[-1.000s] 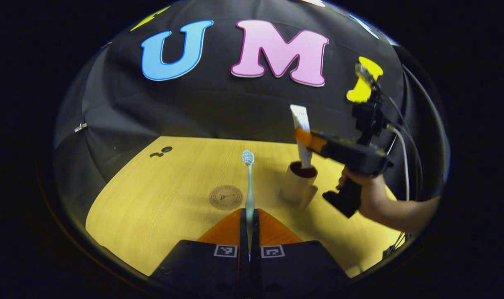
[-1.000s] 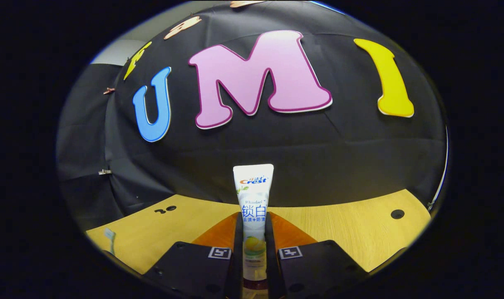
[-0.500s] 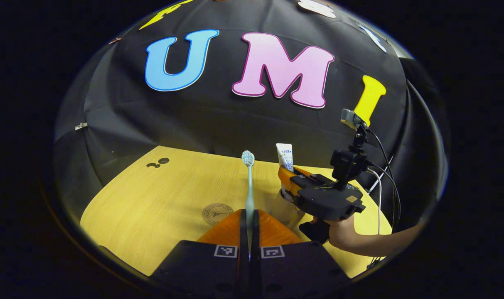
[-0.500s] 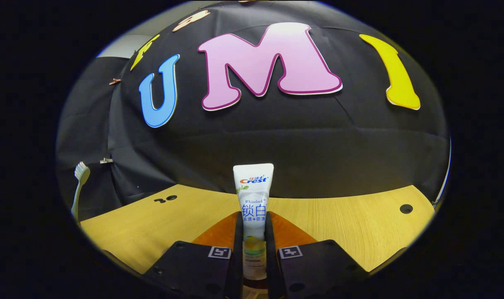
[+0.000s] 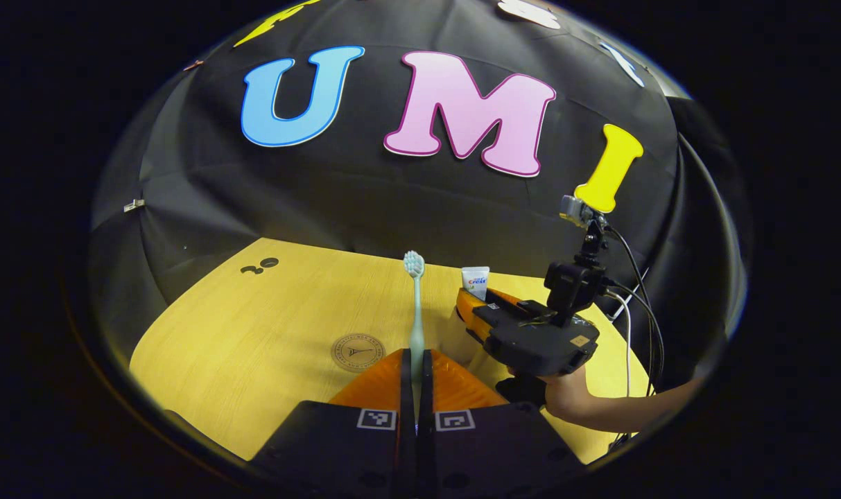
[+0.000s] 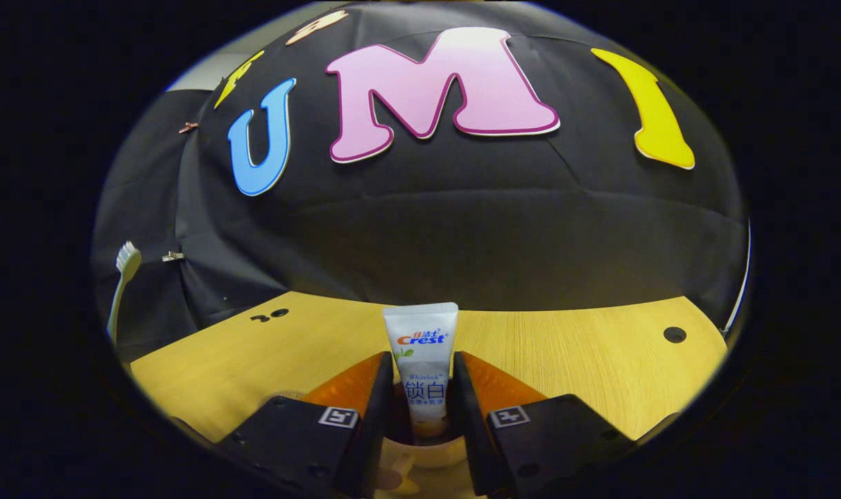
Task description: Put the toothbrush and toothpaste on the desktop into the cup, then pick up the cup and place it on the coaster on the desktop.
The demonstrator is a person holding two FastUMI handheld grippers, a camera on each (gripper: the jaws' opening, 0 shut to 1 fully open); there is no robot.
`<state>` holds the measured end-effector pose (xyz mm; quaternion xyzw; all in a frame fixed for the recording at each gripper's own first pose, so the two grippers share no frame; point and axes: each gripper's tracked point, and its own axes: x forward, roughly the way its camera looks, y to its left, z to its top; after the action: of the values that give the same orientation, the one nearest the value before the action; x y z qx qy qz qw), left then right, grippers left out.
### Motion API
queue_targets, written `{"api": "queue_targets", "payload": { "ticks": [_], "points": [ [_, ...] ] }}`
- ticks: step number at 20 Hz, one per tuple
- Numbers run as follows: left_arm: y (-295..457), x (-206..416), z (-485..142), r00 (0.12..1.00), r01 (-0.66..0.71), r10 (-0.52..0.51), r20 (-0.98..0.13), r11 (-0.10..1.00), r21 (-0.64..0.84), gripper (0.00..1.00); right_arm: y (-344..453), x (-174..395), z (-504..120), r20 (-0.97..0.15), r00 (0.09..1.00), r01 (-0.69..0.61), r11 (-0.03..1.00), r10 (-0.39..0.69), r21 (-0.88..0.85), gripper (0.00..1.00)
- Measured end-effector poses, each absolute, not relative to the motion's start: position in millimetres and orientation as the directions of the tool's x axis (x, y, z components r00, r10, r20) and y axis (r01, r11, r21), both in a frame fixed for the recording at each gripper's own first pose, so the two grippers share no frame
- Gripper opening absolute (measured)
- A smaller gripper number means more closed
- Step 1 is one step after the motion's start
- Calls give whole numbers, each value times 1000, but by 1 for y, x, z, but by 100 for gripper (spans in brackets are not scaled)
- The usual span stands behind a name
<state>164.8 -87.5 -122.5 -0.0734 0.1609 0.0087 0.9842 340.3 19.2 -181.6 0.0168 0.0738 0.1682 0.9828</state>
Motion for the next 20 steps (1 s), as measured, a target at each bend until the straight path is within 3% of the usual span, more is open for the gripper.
{"api": "queue_targets", "payload": {
  "ticks": [1,2,3,4,5,12,20],
  "points": [
    [-90,167,-120,950,-37,-10,-312,989,-145,6,16,338,-179,-144,932,-325,943,332,67,58],
    [-92,169,-117,952,-36,-11,-305,988,-148,6,12,334,-176,-148,933,-322,944,330,74,82],
    [-95,172,-115,955,-27,-20,-295,988,-155,6,6,331,-173,-146,935,-315,946,323,76,95],
    [-98,176,-111,958,-22,-25,-286,987,-161,6,-1,327,-169,-143,940,-301,951,309,73,91],
    [-101,181,-107,962,-13,-34,-271,986,-168,6,-10,324,-165,-141,946,-283,957,290,70,98],
    [-129,253,-59,993,70,-87,-84,980,-188,6,-63,279,-178,-230,946,-207,973,226,106,98],
    [-158,327,-63,986,161,-153,61,974,-161,6,-122,258,-177,-268,956,-87,988,118,125,98]
  ]
}}
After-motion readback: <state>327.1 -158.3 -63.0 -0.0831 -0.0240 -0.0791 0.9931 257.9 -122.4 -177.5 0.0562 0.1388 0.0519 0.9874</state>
